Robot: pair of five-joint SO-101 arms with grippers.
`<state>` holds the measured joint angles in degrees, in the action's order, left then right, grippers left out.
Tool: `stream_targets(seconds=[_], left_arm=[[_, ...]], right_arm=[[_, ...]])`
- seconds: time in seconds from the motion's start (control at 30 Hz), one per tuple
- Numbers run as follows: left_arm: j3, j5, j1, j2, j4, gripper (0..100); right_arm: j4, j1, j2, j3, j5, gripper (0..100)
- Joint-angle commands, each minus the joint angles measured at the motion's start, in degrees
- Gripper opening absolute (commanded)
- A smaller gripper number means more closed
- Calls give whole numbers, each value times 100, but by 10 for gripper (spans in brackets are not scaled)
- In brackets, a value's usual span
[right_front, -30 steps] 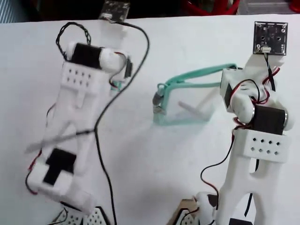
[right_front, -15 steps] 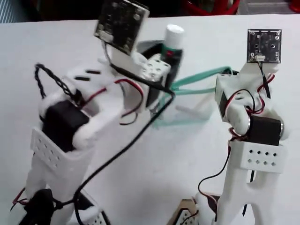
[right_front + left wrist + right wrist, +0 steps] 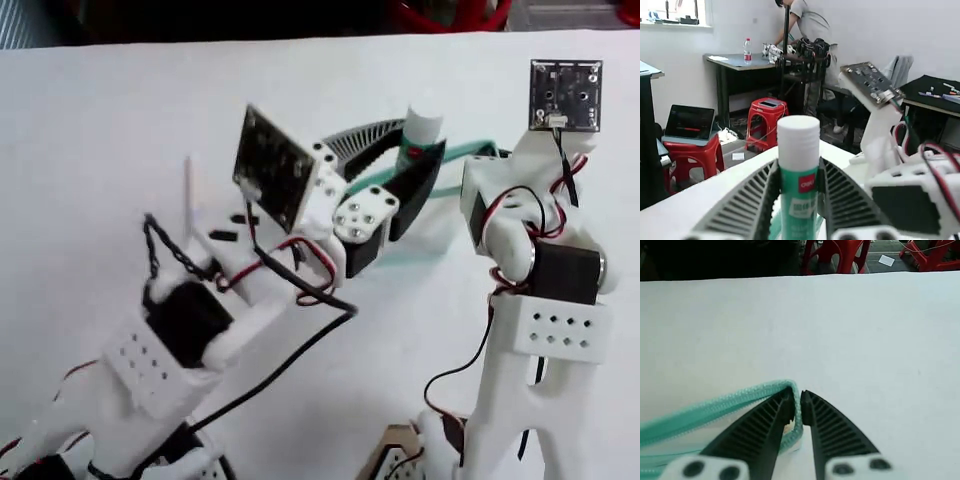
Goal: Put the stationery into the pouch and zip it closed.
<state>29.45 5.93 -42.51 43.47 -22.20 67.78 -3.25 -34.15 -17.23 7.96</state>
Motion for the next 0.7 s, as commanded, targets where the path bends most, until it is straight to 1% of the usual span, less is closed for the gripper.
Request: stream_targets(seconds=[0.0, 0.13, 0.2, 0.33, 0.47, 0.63, 0.67], left_arm=[[905, -35, 57, 479, 1266, 34], [1125, -79, 75, 251, 1855, 35], [1116, -105, 75, 22, 1934, 35], [1099, -475, 40, -505, 2224, 35], [1090, -527, 75, -857, 2760, 35], [1037, -554, 75, -1165, 3103, 35], [993, -668, 84, -1253, 3121, 35]], right_arm=[[13, 57, 215, -158, -35, 18], [13, 57, 207, -158, -35, 18], [22, 57, 215, -158, -35, 18], [13, 57, 224, -158, -35, 18], [13, 57, 224, -176, -35, 18], [13, 48, 224, -176, -35, 18], [4, 40, 224, -176, -35, 18]])
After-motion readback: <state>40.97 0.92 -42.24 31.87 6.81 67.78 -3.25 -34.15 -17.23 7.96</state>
